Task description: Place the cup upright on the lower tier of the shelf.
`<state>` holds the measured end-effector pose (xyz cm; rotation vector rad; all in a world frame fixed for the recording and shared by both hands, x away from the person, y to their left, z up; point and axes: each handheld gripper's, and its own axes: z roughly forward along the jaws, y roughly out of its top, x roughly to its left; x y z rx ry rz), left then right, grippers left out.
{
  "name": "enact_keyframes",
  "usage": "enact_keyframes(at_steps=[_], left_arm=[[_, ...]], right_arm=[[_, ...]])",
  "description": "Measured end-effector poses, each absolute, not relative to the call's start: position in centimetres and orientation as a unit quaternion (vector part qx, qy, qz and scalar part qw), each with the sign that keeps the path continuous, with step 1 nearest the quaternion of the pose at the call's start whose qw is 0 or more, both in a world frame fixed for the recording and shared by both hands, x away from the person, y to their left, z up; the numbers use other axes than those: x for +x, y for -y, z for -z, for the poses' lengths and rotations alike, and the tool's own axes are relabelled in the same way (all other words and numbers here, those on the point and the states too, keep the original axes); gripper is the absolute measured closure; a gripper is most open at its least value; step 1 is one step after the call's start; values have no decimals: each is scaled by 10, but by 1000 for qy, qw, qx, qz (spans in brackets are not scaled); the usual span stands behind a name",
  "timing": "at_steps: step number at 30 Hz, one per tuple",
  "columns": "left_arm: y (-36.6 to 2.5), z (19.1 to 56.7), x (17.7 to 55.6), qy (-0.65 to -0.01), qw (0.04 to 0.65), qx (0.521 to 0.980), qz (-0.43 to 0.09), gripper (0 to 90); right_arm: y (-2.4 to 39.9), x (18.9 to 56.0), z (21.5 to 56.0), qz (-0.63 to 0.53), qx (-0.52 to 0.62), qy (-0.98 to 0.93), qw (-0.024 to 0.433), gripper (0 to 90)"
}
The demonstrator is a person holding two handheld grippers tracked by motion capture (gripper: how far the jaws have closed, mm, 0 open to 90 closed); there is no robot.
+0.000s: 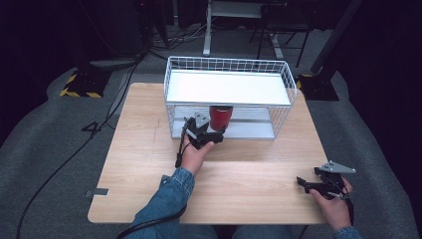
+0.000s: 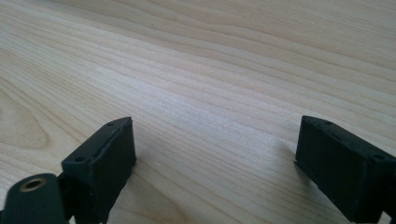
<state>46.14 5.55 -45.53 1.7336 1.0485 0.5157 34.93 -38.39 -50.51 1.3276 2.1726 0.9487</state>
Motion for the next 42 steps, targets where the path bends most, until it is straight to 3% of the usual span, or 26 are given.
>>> enact_keyframes(at_steps=[27,42], left_arm=[[-111,419,384,-407,499,735,-213,154],[-155,429,353,-421,474,750,-189,154]], right_arm=[[381,351,505,-339,480,-782,208,94],[381,351,505,-339,479,-782,209,93]])
